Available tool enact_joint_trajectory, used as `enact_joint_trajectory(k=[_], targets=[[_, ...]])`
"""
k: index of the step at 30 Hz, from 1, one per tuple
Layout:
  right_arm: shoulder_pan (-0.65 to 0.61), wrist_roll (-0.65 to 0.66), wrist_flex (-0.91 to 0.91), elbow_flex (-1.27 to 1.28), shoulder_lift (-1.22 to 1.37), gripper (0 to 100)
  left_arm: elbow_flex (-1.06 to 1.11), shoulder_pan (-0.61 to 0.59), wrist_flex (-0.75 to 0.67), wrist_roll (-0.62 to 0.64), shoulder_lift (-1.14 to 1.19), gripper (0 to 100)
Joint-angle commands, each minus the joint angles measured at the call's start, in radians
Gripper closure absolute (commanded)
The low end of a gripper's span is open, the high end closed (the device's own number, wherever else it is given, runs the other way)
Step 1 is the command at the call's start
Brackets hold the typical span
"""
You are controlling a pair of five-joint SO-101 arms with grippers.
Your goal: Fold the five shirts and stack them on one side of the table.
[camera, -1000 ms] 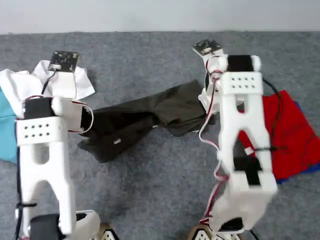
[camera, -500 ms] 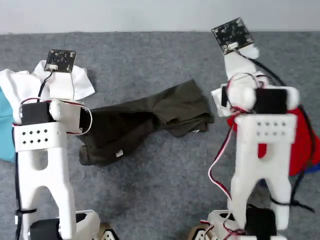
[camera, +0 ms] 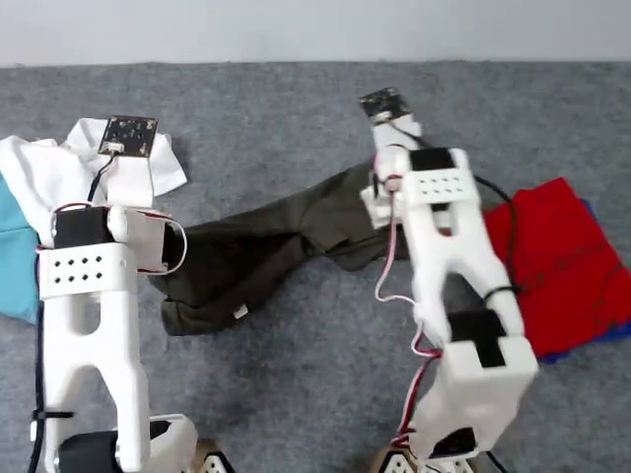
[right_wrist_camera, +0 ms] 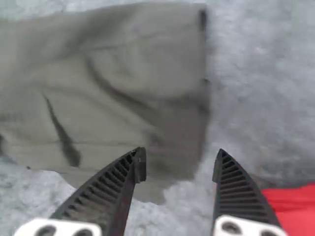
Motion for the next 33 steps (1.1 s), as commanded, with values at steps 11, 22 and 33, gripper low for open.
enact_joint_trajectory(k=[11,22,33], targets=[[-0.039,-0.011,0.031,-0.106,0.12,78.2,0.007,-0.002,-0.021,-0.008,-0.028,99],[0.027,-0.009,0.031,-0.106,0.102,98.6,0.114,-0.002,-0.115,-0.008,-0.029,99],[0.03,-0.002,0.119,-0.106,-0.231,99.0,0.111,-0.002,-0.118,-0.008,-0.035,99]])
